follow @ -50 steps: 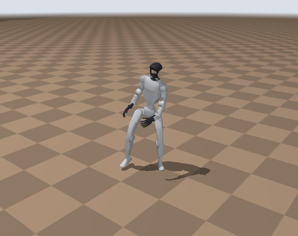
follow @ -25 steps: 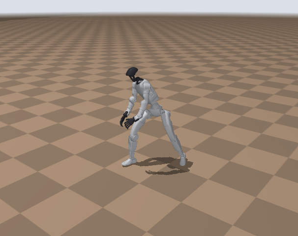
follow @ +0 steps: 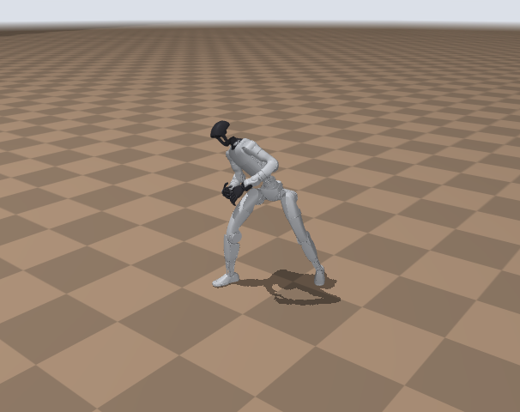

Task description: Kungfu

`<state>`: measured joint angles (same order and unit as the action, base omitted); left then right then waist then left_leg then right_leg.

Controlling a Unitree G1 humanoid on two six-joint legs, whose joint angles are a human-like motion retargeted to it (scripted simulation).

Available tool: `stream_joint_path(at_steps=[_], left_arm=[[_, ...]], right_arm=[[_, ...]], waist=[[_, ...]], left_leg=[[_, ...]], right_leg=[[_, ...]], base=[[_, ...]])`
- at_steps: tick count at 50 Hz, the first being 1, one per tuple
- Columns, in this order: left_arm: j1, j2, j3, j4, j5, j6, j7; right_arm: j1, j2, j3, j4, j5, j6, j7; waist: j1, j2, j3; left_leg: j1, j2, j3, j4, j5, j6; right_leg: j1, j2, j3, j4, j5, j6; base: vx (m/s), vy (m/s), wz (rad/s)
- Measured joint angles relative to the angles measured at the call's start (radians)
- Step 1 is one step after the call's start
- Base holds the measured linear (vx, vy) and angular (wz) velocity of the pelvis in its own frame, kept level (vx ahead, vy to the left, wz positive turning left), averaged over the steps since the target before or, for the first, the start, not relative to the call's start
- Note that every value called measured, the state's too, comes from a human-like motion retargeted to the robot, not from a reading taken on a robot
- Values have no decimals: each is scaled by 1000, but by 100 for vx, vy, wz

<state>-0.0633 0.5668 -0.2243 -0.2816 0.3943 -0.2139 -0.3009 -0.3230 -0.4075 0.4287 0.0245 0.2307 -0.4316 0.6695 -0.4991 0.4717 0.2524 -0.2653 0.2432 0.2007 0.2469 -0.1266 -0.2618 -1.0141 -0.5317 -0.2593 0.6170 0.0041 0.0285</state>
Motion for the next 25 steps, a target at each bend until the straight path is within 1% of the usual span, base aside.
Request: stream_joint_path(at_steps=[3, 5, 6, 8, 10, 12, 16, 18, 21, 23, 25], left_arm=[[73, 36, -16, -111, 29, 12, 62], [98, 38, -24, -125, 73, 32, 66], [104, 31, -25, -116, 98, 45, 58], [108, 11, -25, -88, 137, 71, 36], [101, -18, -19, -46, 147, 90, 14], [84, -56, 0, 7, 114, 87, 5], [6, -130, 61, 125, 48, 58, 16], [-55, -171, 103, 183, 14, 51, 37], [-169, -220, 182, 245, -70, 33, 104], [-253, -239, 229, 272, -152, -4, 177], [-336, -251, 264, 293, -242, -51, 272]], right_arm=[[51, 39, 37, -52, -72, -75, -148], [67, 63, 48, -41, -88, -110, -228], [75, 74, 50, -26, -71, -116, -243], [88, 95, 49, 10, -19, -105, -248], [93, 106, 37, 42, 54, -64, -215], [90, 99, 4, 62, 101, -32, -181], [82, 73, -71, 79, 92, -37, -161], [87, 69, -114, 85, 78, -44, -168], [109, 81, -191, 89, 74, -55, -195], [130, 95, -249, 84, 79, -65, -221], [149, 112, -301, 75, 89, -76, -254]], waist=[[23, -3, -20], [24, -11, -29], [21, -16, -32], [13, -25, -34], [2, -34, -34], [-12, -45, -32], [-33, -50, -22], [-47, -48, -21], [-69, -34, -27], [-88, -18, -31], [-104, -7, -40]], left_leg=[[4, -20, -14, -2, -8, 0], [8, -37, -21, -7, -10, 0], [10, -43, -24, -8, -13, 0], [14, -52, -28, -10, -20, 0], [17, -57, -29, -13, -28, 0], [21, -65, -23, -18, -30, 0], [27, -65, -4, -27, -22, 0], [28, -64, 8, -38, -15, 0], [32, -51, 37, -58, 2, 0], [37, -33, 53, -65, 24, 0], [43, -12, 78, -65, 70, 0]], right_leg=[[20, -32, -16, -19, 17, 7], [30, -54, -24, -35, 32, 11], [36, -61, -28, -44, 38, 12], [48, -71, -39, -63, 51, 12], [60, -78, -56, -85, 66, 11], [68, -84, -84, -114, 91, 14], [75, -81, -153, -159, 137, 8], [71, -78, -193, -178, 151, -7], [57, -64, -254, -175, 126, -66], [42, -34, -234, -153, 80, -95], [28, -16, -226, -112, 6, -117]], base=[[5, 15, 20], [3, 18, 15], [3, 17, 8], [1, 15, -1], [-2, 12, -14], [-2, 13, -29], [-2, 10, -49], [-3, 3, -47], [1, -7, -43], [4, -26, -34], [6, -44, -39]])
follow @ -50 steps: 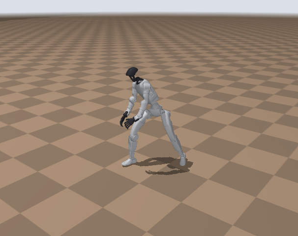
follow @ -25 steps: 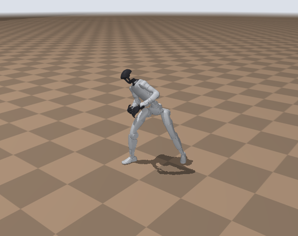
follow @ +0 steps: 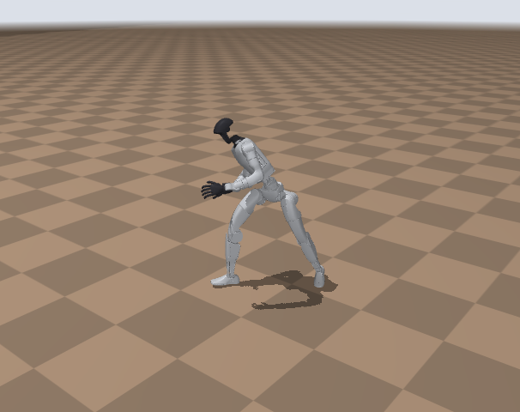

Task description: Kungfu

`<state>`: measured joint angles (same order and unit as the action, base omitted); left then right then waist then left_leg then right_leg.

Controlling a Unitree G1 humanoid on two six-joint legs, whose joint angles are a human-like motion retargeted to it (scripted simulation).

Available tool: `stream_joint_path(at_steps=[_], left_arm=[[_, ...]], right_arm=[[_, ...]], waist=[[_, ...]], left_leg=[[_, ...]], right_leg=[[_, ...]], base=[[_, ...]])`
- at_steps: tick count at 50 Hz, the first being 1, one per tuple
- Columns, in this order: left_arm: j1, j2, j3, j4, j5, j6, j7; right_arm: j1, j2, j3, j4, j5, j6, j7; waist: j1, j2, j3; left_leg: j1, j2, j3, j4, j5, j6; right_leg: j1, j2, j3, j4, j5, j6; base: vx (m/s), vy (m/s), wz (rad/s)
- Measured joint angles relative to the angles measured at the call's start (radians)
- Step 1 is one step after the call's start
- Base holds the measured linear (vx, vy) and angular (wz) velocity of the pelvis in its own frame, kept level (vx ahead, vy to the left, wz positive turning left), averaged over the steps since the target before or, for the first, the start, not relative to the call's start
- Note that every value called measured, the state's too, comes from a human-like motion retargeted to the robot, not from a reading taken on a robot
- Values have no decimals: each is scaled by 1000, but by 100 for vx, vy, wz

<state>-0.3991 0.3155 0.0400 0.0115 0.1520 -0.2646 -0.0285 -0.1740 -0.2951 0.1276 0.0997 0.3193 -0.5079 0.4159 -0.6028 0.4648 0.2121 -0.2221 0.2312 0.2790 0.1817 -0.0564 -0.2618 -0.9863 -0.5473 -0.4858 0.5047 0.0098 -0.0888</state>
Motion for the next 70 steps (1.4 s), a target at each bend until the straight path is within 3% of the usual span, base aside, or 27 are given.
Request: stream_joint_path(at_steps=[3, 7, 8, 10, 13, 14, 17, 20, 24, 32, 37, 39, 40, 43, 45, 47, 50, 52, 57, 63, 67, 70], left_arm=[[-105, -14, 35, 29, -147, -111, 137], [-206, -36, 58, 66, -363, -242, 217], [-229, -36, 57, 77, -428, -263, 201], [-257, -34, 59, 90, -530, -282, 157], [-300, -32, 61, 97, -664, -279, 66], [-312, -35, 56, 102, -715, -275, 28], [-336, -61, 31, 115, -882, -254, -89], [-339, -106, 1, 126, -1034, -204, -194], [-337, -166, -16, 133, -1140, -141, -282], [-293, -294, -44, 121, -1325, -27, -424], [-217, -361, -103, 105, -1388, 44, -525], [-179, -391, -141, 98, -1377, 34, -543], [-162, -407, -164, 96, -1366, 25, -549], [-129, -460, -242, 97, -1344, -12, -548], [-109, -481, -291, 107, -1354, -16, -552], [-102, -474, -294, 108, -1357, 7, -555], [-80, -442, -267, 92, -1319, -2, -548], [-50, -404, -240, 71, -1253, -30, -530], [26, -192, -127, -39, -1062, -84, -515], [181, 102, 109, -166, -781, -146, -434], [282, 265, 303, -145, -696, -104, -351], [343, 388, 498, 1, -574, -73, -288]], right_arm=[[25, 24, -76, -18, 31, -13, -47], [33, 47, -144, -58, 97, -18, -95], [30, 47, -158, -75, 123, -16, -106], [28, 45, -175, -112, 170, -14, -119], [6, 20, -221, -181, 236, -13, -127], [1, 17, -237, -206, 261, -11, -131], [-10, 17, -276, -278, 346, -13, -156], [-11, 23, -293, -344, 430, -18, -192], [-23, 27, -297, -426, 535, -7, -210], [-58, 6, -248, -517, 755, 40, -171], [-58, 21, -208, -531, 795, 52, -152], [-42, 35, -194, -540, 804, 54, -148], [-31, 42, -189, -544, 807, 53, -147], [0, 39, -193, -557, 815, 48, -150], [37, 39, -210, -569, 816, 30, -154], [72, 46, -205, -587, 797, 4, -169], [84, 35, -174, -584, 761, -27, -206], [83, 10, -153, -584, 747, -26, -211], [-13, -63, -116, -575, 588, -74, -241], [-355, -198, -81, -460, 370, -72, -277], [-592, -331, -135, -240, 247, -43, -226], [-828, -383, -95, 130, -65, -150, -245]], waist=[[-14, -9, -18], [-23, -84, -52], [-18, -113, -53], [13, -158, -40], [54, -242, -66], [53, -268, -74], [20, -311, -93], [8, -329, -102], [10, -362, -105], [48, -416, -139], [20, -413, -155], [-2, -394, -154], [-13, -383, -147], [-33, -350, -109], [-34, -317, -85], [3, -311, -61], [63, -295, -53], [121, -292, -85], [213, -303, -153], [446, -356, -245], [626, -440, -310], [736, -514, -288]], left_leg=[[30, 20, 39, 26, 151, 0], [84, 43, 92, 122, 477, 0], [98, 64, 96, 177, 548, 0], [98, 160, 96, 438, 580, 0], [39, -114, -65, 530, 517, 0], [14, -141, -65, 577, 462, 0], [-68, -97, -34, 692, 287, 0], [-129, 24, -78, 726, 143, 0], [-238, -1, -149, 651, 24, 75], [-343, 21, -111, 230, -7, 388], [-329, 23, -184, 17, 20, 512], [-317, 62, -161, -4, 9, 524], [-312, 87, -132, 5, 5, 524], [-279, 131, -24, 78, 80, 423], [-345, 151, -126, 219, 137, 335], [-394, 131, -207, 341, 118, 261], [-391, 193, -113, 449, 13, 196], [-414, 177, -122, 513, -35, 171], [-472, 106, -146, 558, -74, 154], [-568, 70, -202, 553, -52, 142], [-634, 8, -233, 526, -26, 169], [-631, -36, -241, 491, -3, 191]], right_leg=[[-15, 26, 35, 66, -63, 4], [21, 99, 124, 97, -164, 39], [53, 136, 137, 96, -192, 39], [122, 259, 166, 125, -255, 28], [212, 306, 308, 51, -240, 87], [247, 322, 334, 38, -244, 96], [361, 399, 353, -5, -259, 88], [515, 575, 367, -96, -263, 34], [688, 693, 458, -193, -242, 24], [898, 747, 725, -225, -266, 23], [936, 718, 881, -163, -334, 43], [942, 719, 921, -143, -361, 47], [950, 716, 936, -139, -374, 48], [962, 679, 963, -94, -428, 99], [965, 664, 928, -89, -426, 145], [969, 598, 867, -109, -391, 204], [958, 516, 694, -131, -305, 285], [939, 466, 590, -134, -245, 309], [978, 405, 358, -200, -142, 351], [1046, 424, 160, -312, -80, 351], [1075, 437, 47, -356, -99, 351], [1118, 442, 0, -373, -130, 351]], base=[[13, -58, -59], [20, -75, -109], [32, -80, -218], [43, -60, -302], [50, -14, -259], [48, -45, -194], [51, -67, -153], [59, -94, -207], [51, -49, -223], [56, -11, -261], [57, 20, -232], [73, 33, -197], [73, 52, -178], [72, 68, -151], [73, 61, -130], [69, 77, -158], [49, 65, -133], [52, 46, -98], [42, 38, 48], [18, 6, 111], [9, -16, 180], [-3, -28, 156]])
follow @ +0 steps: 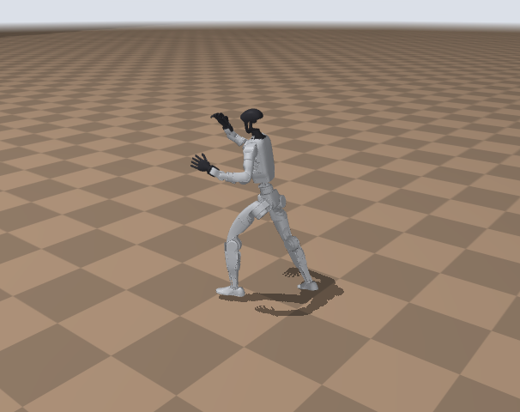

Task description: Kungfu

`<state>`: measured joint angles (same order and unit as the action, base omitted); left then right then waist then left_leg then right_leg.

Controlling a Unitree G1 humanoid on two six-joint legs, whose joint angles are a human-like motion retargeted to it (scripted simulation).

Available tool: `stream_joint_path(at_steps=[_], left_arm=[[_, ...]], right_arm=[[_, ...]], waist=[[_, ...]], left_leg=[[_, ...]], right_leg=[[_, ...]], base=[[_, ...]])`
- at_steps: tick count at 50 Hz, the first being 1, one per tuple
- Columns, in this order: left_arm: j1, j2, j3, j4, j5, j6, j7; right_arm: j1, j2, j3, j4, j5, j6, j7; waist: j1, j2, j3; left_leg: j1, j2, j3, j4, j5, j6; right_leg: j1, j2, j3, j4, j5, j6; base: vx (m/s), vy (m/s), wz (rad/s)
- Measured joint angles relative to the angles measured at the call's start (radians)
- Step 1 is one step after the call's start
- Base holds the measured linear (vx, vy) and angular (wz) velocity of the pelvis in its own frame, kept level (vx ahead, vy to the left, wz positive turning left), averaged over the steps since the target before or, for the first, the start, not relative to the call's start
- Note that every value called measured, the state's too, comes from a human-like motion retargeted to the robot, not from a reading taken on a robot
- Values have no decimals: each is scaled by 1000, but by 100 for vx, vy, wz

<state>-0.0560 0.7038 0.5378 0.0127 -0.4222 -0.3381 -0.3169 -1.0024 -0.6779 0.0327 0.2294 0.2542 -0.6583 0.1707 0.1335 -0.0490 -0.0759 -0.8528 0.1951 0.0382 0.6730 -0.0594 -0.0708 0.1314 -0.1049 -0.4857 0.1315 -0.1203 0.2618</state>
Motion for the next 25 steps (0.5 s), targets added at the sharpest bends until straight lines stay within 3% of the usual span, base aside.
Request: stream_joint_path(at_steps=[2, 3, 5, 6, 7, 8, 10, 12, 13, 15, 17, 20, 25], left_arm=[[51, 77, 164, 203, 188, -30, 71], [76, 110, 245, 338, 336, -67, 127], [88, 180, 394, 663, 766, -103, 323], [72, 221, 458, 846, 1029, -52, 458], [48, 266, 515, 1035, 1263, 27, 583], [11, 316, 559, 1233, 1435, 164, 692], [-1, 425, 568, 1525, 1549, 301, 650], [79, 454, 567, 1632, 1475, 299, 607], [116, 440, 596, 1650, 1436, 286, 655], [176, 404, 660, 1651, 1385, 185, 751], [202, 381, 688, 1639, 1355, 91, 844], [205, 374, 702, 1635, 1380, 82, 945], [176, 359, 685, 1580, 1456, 122, 1018]], right_arm=[[-214, 33, 94, 403, -393, -120, -179], [-311, 65, 137, 621, -660, -136, -331], [-464, 140, 190, 1001, -1202, 82, -553], [-495, 179, 168, 1124, -1321, 301, -505], [-517, 208, 144, 1224, -1407, 461, -457], [-523, 219, 116, 1275, -1425, 503, -411], [-510, 189, 155, 1277, -1328, 333, -396], [-461, 191, 137, 1224, -1381, 207, -572], [-444, 197, 120, 1219, -1456, 165, -695], [-434, 197, 133, 1235, -1542, 114, -811], [-427, 187, 134, 1249, -1545, 153, -723], [-411, 178, 107, 1248, -1484, 239, -636], [-405, 185, 117, 1232, -1496, 147, -724]], waist=[[37, -19, 25], [48, -23, 29], [70, -23, 26], [79, -24, 25], [87, -25, 27], [92, -27, 36], [106, -37, 52], [113, -35, 56], [117, -33, 57], [123, -35, 55], [126, -42, 61], [121, -53, 67], [109, -45, 67]], left_leg=[[12, -20, -5, -16, 15, 6], [14, -29, -11, -22, 24, 6], [14, -30, -21, -35, 42, 3], [14, -30, -25, -41, 51, 2], [17, -33, -31, -50, 61, 1], [22, -39, -39, -61, 72, 1], [32, -50, -53, -83, 94, 1], [46, -59, -57, -99, 108, 6], [51, -62, -54, -108, 115, 9], [54, -64, -48, -120, 128, 13], [57, -72, -53, -130, 143, 17], [55, -86, -67, -140, 167, 29], [64, -80, -71, -153, 179, 32]], right_leg=[[30, 7, -17, -9, -24, 0], [39, 11, -19, -11, -37, 0], [47, 24, -16, -14, -60, 0], [51, 29, -18, -16, -69, 0], [56, 35, -23, -18, -76, 0], [62, 41, -30, -21, -81, 0], [74, 54, -36, -24, -84, 0], [79, 57, -34, -22, -86, 0], [80, 53, -38, -21, -89, 0], [77, 47, -46, -21, -98, 0], [78, 51, -46, -21, -104, 0], [73, 61, -41, -17, -109, 0], [69, 62, -35, -14, -115, 0]], base=[[-7, -24, 113], [-7, -17, 83], [-6, -10, 56], [-9, -6, 50], [-11, -8, 63], [-11, -11, 71], [-9, -13, 64], [-4, -1, 32], [-11, 6, 10], [-13, 3, 1], [-10, -9, 19], [-8, -15, 25], [-8, 0, -11]])
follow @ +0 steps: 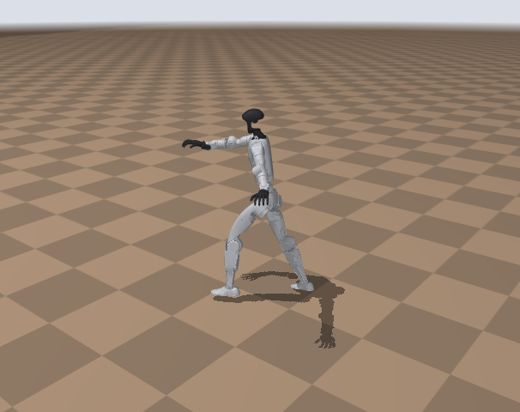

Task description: Kungfu

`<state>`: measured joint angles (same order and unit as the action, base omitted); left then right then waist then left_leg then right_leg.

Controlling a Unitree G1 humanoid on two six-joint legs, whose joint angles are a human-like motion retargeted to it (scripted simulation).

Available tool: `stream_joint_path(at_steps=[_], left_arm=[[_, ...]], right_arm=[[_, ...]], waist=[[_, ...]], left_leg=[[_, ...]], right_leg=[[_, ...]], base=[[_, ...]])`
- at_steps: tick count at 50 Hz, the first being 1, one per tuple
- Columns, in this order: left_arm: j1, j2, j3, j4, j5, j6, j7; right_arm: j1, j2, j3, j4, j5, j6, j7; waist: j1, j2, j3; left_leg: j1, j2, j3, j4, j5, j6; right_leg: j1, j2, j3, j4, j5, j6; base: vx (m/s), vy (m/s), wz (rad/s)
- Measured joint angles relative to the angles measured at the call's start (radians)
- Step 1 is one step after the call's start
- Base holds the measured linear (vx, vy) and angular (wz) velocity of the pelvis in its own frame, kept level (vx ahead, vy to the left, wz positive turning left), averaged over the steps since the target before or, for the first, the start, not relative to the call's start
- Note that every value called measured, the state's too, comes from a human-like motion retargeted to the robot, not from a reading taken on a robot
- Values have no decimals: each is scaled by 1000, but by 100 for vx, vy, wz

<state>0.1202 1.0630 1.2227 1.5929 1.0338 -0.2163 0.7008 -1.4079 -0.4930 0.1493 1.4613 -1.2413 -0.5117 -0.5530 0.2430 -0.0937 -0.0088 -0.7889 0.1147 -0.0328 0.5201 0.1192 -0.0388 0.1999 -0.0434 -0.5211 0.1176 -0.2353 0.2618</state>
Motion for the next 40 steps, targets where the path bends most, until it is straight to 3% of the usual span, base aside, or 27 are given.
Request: stream_joint_path(at_steps=[5, 10, 13, 19, 22, 25, 28, 32, 35, 40], left_arm=[[-100, 14, -74, -148, -45, -111, 58], [-253, 27, -263, -443, -185, -271, -26], [-380, 34, -440, -651, -293, -369, -141], [-748, -66, -894, -918, -412, -444, -363], [-864, -170, -1084, -985, -401, -486, -470], [-910, -203, -1206, -1047, -330, -511, -504], [-894, -194, -1244, -1100, -232, -473, -426], [-827, -188, -1225, -1157, -233, -529, -298], [-782, -181, -1222, -1188, -304, -577, -287], [-736, -144, -1198, -1266, -345, -526, -327]], right_arm=[[6, 7, 6, 1, -19, -2, -33], [22, 12, 18, -38, -27, -33, -32], [30, 30, 25, -76, -14, -52, -25], [60, 102, 86, -214, 110, -112, 94], [86, 162, 121, -313, 129, -144, 172], [111, 207, 155, -422, 40, -114, 179], [142, 242, 191, -515, 24, -37, 64], [189, 264, 207, -591, 39, -142, -4], [209, 264, 222, -622, 59, -165, -3], [225, 266, 243, -685, 116, -161, 18]], waist=[[-10, -1, -1], [-19, 2, -3], [-27, 7, -7], [-48, 39, -17], [-75, 54, -16], [-112, 67, 0], [-147, 66, 18], [-169, 77, 32], [-191, 94, 36], [-231, 139, 48]], left_leg=[[12, 4, 2, 7, -10, 1], [18, 16, 10, 24, -26, -1], [19, 27, 14, 31, -35, -3], [36, 46, 34, 34, -58, -2], [52, 52, 60, 35, -76, 6], [81, 54, 106, 41, -101, 22], [126, 63, 173, 39, -127, 36], [182, 114, 251, 16, -144, 32], [226, 161, 312, -12, -150, 28], [304, 262, 432, -71, -138, 24]], right_leg=[[6, -8, 9, 1, 0, 0], [8, -13, 17, 3, 14, 0], [6, -13, 22, 1, 28, 0], [2, -27, 30, 0, 66, 0], [0, -51, 40, 2, 86, 0], [-2, -96, 57, 7, 91, 0], [-12, -159, 80, 12, 85, -4], [-60, -201, 132, 6, 93, -27], [-105, -220, 139, -3, 99, -54], [-197, -240, 125, 9, 131, -129]], base=[[-2, 0, -20], [2, 3, -22], [2, 3, -24], [2, 14, -32], [-1, 17, -47], [-3, 19, -73], [-8, 17, -118], [-18, 4, -158], [-30, -2, -163], [-40, -9, -173]])
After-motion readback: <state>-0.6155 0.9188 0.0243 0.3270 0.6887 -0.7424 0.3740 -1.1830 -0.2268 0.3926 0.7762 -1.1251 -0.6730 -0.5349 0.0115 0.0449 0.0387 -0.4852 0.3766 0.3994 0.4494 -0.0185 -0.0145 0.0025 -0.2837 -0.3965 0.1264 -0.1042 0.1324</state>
